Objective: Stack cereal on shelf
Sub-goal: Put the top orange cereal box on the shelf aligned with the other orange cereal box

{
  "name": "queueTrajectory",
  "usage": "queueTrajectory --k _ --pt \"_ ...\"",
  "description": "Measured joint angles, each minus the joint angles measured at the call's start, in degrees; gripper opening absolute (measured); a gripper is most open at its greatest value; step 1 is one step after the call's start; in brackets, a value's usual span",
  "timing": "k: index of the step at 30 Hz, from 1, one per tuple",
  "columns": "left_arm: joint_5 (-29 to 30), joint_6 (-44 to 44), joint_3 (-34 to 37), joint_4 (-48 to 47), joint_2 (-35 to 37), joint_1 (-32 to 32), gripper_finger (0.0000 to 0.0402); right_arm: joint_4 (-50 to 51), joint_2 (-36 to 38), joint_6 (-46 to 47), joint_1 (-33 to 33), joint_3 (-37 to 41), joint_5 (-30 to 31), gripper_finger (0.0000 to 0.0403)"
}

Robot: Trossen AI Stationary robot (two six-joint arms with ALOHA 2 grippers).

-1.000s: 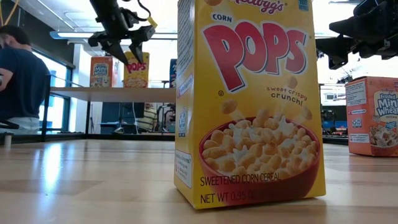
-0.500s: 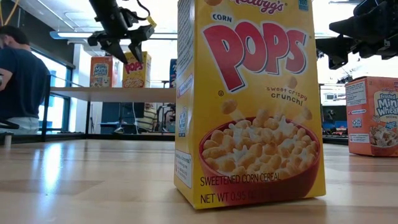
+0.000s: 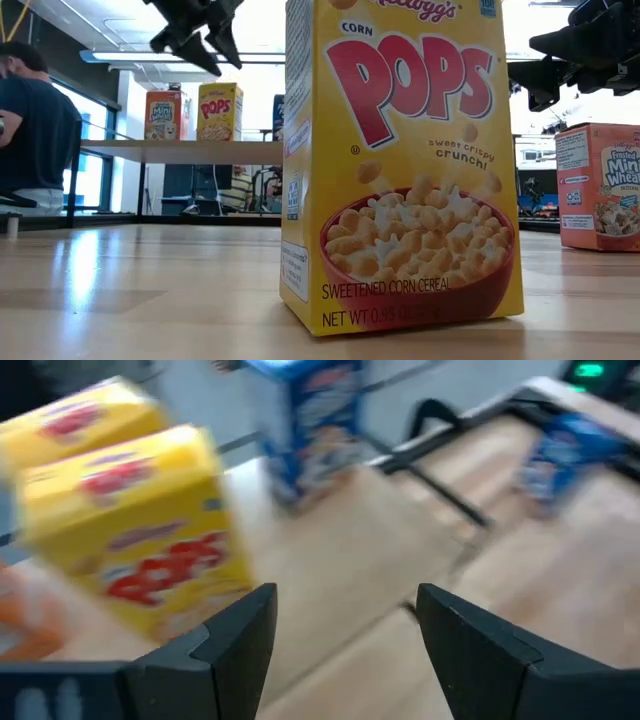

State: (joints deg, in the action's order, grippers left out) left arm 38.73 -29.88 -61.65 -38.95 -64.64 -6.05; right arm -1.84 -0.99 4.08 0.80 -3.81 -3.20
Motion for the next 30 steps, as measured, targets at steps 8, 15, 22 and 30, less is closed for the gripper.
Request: queueTrajectory --k 8,15,22,30 --pt "-2.5 5.7 0.0 6.7 0.0 6.0 0.0232 0.0 0.0 0.0 0.0 0.0 0.0 0.0240" --pt "-2.6 6.5 0.0 6.7 0.0 10.3 0.0232 0.0 0.0 0.0 0.0 0.0 0.0 0.0240" --pt "-4.8 4.8 0.0 6.7 0.0 14.7 0.0232 0.0 0.0 0.0 0.0 0.0 0.0 0.0240" --pt "-9.3 0.8 0.0 6.7 -0.1 19.0 0.0232 0.0 0.0 0.0 0.0 0.0 0.0 0.0240"
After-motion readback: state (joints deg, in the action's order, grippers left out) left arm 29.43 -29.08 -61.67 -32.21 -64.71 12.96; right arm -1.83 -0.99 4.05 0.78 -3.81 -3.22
